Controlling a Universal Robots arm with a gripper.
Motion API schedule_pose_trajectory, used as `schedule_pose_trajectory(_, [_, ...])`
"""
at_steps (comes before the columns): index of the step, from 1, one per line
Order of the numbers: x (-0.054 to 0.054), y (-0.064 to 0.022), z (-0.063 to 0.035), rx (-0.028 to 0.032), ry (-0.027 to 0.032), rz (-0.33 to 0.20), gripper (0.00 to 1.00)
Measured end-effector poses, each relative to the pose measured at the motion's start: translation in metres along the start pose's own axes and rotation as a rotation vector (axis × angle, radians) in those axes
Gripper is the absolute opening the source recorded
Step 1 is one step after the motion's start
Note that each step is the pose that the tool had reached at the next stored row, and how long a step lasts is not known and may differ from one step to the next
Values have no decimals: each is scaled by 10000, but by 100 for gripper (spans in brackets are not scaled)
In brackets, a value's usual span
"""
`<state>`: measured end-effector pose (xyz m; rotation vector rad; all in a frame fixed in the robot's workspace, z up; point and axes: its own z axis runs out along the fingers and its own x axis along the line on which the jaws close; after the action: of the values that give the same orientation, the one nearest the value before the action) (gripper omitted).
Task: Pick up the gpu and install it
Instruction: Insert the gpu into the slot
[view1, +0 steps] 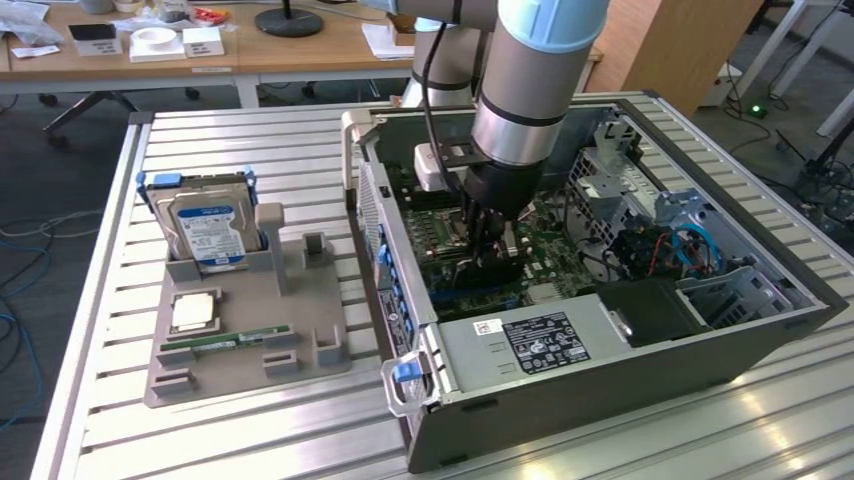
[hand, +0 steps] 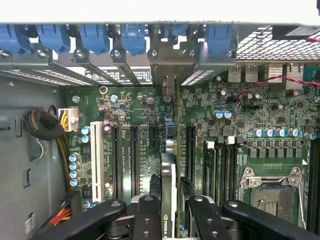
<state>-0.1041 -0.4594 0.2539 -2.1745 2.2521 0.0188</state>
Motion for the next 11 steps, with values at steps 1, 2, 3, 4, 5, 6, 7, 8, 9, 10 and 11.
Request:
schedule_pose_trajectory(1, [0, 0, 0, 0, -1, 0, 26])
schedule_pose_trajectory(2, [0, 0, 0, 0, 0, 0, 26])
schedule_pose_trajectory(3, [0, 0, 0, 0, 0, 0, 26])
schedule_pose_trajectory(4, [0, 3, 0, -9, -4, 4, 26])
schedule_pose_trajectory(5, [0, 2, 0, -2, 0, 4, 27])
schedule_pose_trajectory(6, [0, 2, 0, -1, 0, 4, 33])
schedule_pose_trajectory(7, [0, 1, 0, -1, 0, 3, 33])
schedule_pose_trajectory(8, [0, 0, 0, -1, 0, 0, 39])
schedule_pose_trajectory(9, [0, 0, 0, -1, 0, 1, 39])
schedule_pose_trajectory(10, [0, 0, 0, -1, 0, 0, 45])
schedule_pose_trajectory(11, [0, 0, 0, 0, 0, 1, 45])
